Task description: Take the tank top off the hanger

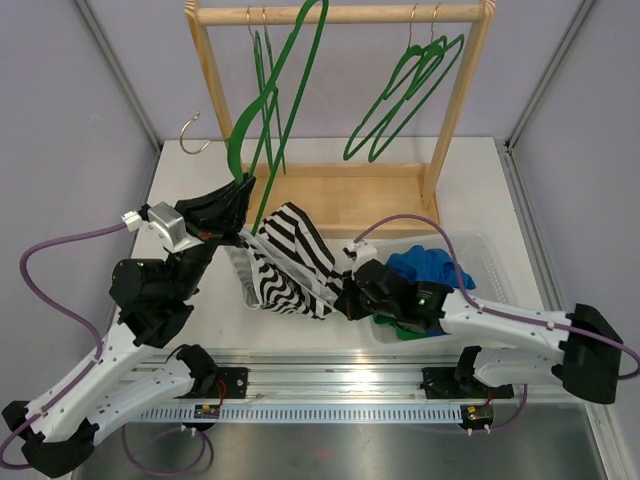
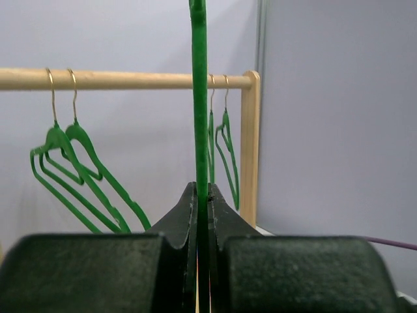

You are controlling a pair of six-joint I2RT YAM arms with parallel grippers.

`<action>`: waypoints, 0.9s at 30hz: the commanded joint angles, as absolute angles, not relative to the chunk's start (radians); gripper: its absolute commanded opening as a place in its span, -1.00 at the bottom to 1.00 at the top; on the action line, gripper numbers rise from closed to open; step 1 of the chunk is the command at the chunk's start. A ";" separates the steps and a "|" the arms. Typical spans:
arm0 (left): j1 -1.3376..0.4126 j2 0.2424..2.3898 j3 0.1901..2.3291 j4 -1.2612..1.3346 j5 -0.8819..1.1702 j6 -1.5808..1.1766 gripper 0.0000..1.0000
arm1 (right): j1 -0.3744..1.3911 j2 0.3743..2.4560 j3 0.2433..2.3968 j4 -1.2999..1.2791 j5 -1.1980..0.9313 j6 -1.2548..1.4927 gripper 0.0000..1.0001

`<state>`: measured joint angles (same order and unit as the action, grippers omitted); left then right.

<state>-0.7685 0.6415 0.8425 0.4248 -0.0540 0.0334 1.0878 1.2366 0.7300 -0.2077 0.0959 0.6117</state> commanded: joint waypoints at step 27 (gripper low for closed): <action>-0.769 0.574 0.673 1.319 -0.333 0.311 -1.00 | 1.160 1.770 0.976 -0.181 0.060 0.583 -1.00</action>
